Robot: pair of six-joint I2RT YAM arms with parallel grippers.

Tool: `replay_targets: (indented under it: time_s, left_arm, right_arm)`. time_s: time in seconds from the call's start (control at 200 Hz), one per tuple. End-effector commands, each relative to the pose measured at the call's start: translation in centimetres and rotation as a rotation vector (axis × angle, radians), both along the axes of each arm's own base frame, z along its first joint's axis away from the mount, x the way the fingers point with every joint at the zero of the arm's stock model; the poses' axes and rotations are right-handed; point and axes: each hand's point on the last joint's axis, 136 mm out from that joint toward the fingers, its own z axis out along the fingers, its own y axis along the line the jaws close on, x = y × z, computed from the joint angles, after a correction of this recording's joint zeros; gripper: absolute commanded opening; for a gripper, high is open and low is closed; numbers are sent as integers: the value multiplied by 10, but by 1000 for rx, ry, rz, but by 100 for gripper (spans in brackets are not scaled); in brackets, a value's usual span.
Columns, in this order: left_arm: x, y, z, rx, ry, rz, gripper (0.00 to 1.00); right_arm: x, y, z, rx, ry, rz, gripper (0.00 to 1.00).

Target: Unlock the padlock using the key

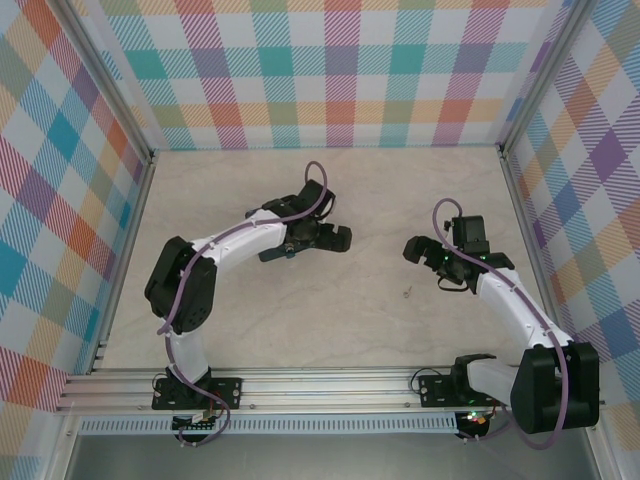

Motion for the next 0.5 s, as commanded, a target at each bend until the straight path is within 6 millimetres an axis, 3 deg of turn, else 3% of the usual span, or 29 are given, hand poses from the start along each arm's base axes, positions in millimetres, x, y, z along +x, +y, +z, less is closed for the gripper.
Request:
replay_targets:
  time_s: [0.0,0.085,0.25,0.355,0.495]
  left_arm:
    - [-18,-10,-2,-8,37,-14,100]
    - [-18,-14,-2,-12,35,-12,100]
    - [-7,-13,24,-8,-47,-5,100]
    - [6,-6,39,28,-97,-1,100]
    - [29,11,42,65,-113,39,100]
  right_arm:
    - [-1,2,2,-13,10,19,100]
    - [-3,2,1,-14,16,23,100]
    - [-3,3,1,-11,13,24,100]
    - [-2,3,1,-9,13,23,100]
    - [-1,4,0,-6,16,22,100]
